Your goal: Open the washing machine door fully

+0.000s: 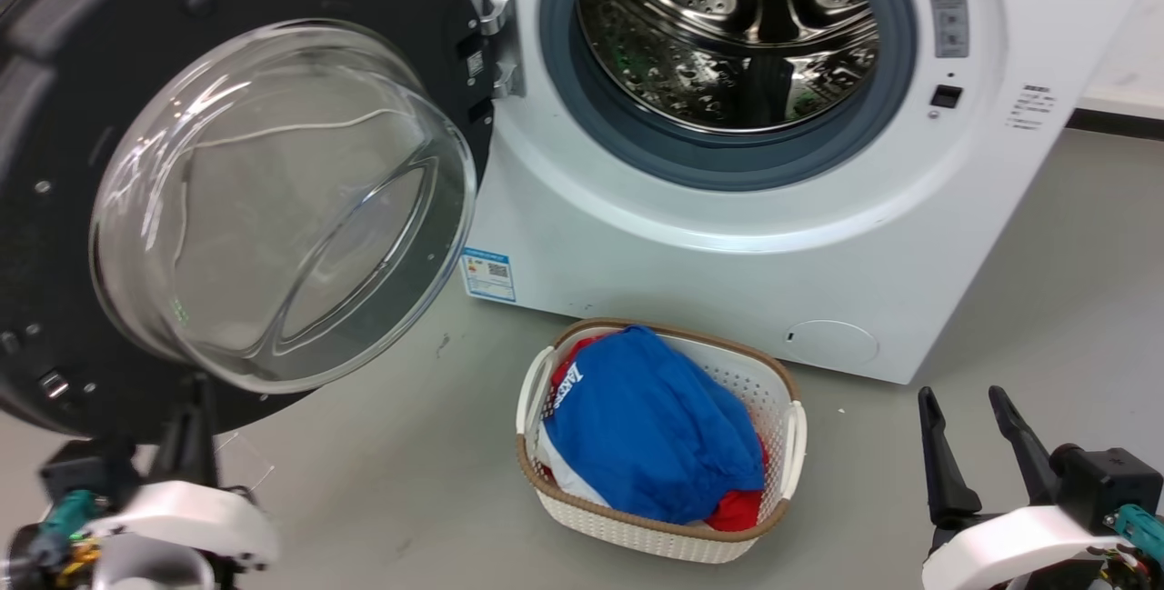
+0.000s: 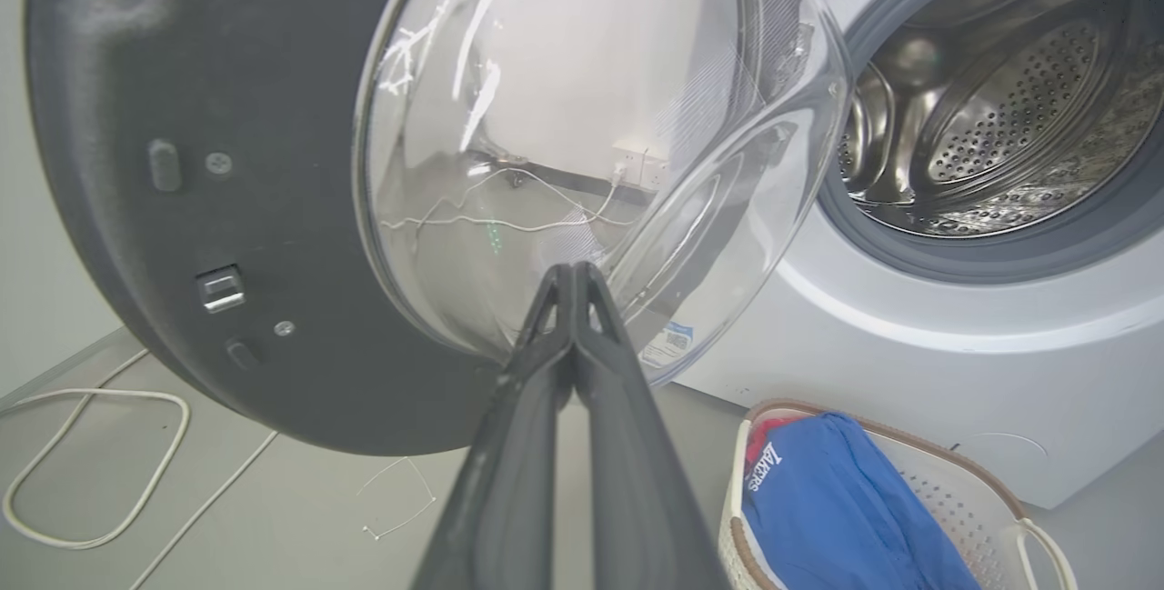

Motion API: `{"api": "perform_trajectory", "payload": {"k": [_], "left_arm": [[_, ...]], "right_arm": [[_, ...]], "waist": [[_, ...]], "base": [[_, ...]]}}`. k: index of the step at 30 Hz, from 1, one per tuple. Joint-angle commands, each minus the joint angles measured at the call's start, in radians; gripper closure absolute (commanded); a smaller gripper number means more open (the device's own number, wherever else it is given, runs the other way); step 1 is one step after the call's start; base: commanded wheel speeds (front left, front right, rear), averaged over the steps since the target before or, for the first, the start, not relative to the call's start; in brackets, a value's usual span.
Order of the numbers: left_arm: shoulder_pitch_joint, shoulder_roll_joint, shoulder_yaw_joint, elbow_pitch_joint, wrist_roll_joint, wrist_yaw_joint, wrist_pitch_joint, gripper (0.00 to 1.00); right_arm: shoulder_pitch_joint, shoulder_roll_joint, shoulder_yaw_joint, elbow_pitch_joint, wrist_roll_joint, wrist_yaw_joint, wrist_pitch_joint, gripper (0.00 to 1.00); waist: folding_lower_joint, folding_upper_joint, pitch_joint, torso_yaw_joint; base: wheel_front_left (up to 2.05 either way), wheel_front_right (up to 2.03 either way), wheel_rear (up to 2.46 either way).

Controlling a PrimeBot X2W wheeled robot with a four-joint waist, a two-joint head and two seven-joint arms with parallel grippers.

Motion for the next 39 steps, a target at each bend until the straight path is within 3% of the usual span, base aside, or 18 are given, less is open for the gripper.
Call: {"api": "perform_trajectory", "payload": {"k": [1,6,11,12,13,14,28,39], "left_arm": [[0.015,-0.007,-0.008,-0.020,0.009,0.009,0.006,1.00],[0.040,-0.054,-0.077,-0.116,0.023,0.016,0.042,1.00],[0.034,-0.086,-0.143,-0.122,0.047,-0.001,0.041,0.96],[0.029,-0.091,-0.153,-0.114,0.050,-0.002,0.039,0.62],[0.022,-0.098,-0.157,-0.104,0.053,-0.004,0.031,0.18],[0.015,-0.104,-0.162,-0.092,0.054,-0.006,0.025,0.00],[-0.022,-0.127,-0.145,0.000,0.093,0.003,-0.038,0.00],[0.006,-0.145,-0.126,0.024,0.097,0.006,-0.044,0.00]], "right_arm": [[0.008,0.001,0.003,-0.001,0.000,0.000,-0.002,0.00],[-0.008,0.002,0.015,0.003,-0.006,0.000,-0.001,0.00],[-0.015,0.002,0.019,0.012,-0.013,0.000,0.003,0.00],[-0.017,0.002,0.020,0.014,-0.015,0.000,0.003,0.00],[-0.018,0.001,0.023,0.014,-0.019,0.000,0.003,0.00],[-0.020,0.002,0.024,0.015,-0.018,0.000,0.003,0.00],[-0.012,0.002,0.051,0.007,-0.034,0.000,0.011,0.00],[-0.040,0.002,0.068,0.026,-0.036,0.000,0.007,0.00]], "waist": [[0.0001,0.0000,-0.004,-0.011],[0.0001,0.0000,-0.014,-0.055],[0.0001,0.0000,-0.022,-0.110],[0.0001,0.0000,-0.023,-0.124],[0.0001,0.0000,-0.023,-0.136],[0.0001,0.0000,-0.023,-0.149],[0.0001,0.0000,-0.018,-0.287],[0.0001,0.0000,-0.017,-0.313]], "base": [[0.00,0.00,0.00],[0.00,0.00,0.00],[0.00,0.00,0.00],[0.00,0.00,0.00],[0.00,0.00,0.00],[0.00,0.00,0.00],[0.00,0.00,0.00],[0.00,0.00,0.00]]}}
